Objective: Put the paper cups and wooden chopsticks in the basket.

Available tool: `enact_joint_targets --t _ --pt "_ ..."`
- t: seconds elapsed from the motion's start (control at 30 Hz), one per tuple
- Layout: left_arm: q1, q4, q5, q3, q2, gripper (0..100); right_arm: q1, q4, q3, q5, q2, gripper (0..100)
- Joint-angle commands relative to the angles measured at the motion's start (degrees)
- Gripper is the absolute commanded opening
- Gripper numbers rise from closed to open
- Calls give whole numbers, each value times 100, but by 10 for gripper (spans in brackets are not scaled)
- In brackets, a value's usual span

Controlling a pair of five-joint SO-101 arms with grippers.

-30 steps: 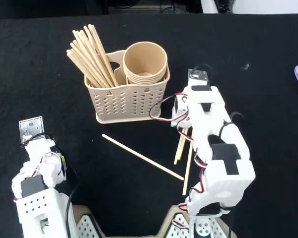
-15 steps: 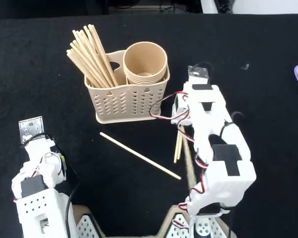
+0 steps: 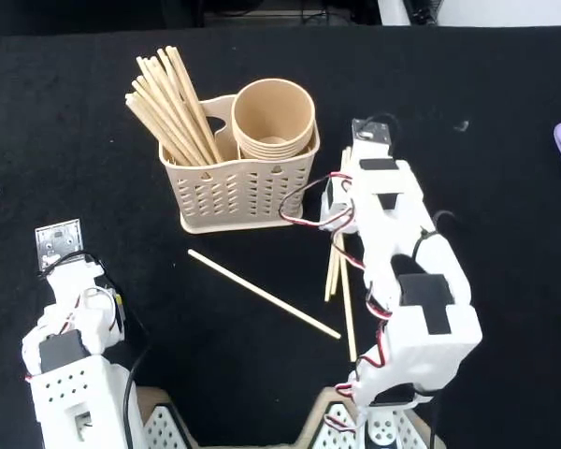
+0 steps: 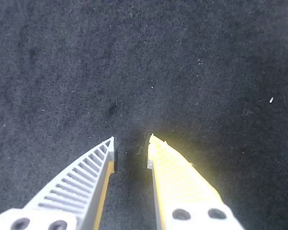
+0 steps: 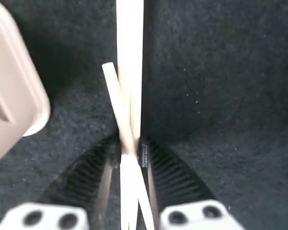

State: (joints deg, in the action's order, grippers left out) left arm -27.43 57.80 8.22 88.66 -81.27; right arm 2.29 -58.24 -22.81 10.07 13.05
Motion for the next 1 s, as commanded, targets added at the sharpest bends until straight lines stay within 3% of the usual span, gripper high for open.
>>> enact_joint_targets --t 0.0,0.2,0.47,0.6,0.87,0.97 --pt "-40 -97 -53 -40 -62 127 79 114 127 -62 13 42" --pt "-40 -97 -53 -40 -62 127 70 79 127 -62 22 198" --pt "-40 -97 -53 -40 -62 127 343 123 189 -62 145 124" --pt "-40 -97 -53 -40 -62 127 378 123 242 -62 268 5" --pt "-40 -97 -53 -40 -62 127 -229 79 180 -97 -453 11" --pt "-40 -97 -53 -40 -62 127 -369 -44 40 -422 -1103 11"
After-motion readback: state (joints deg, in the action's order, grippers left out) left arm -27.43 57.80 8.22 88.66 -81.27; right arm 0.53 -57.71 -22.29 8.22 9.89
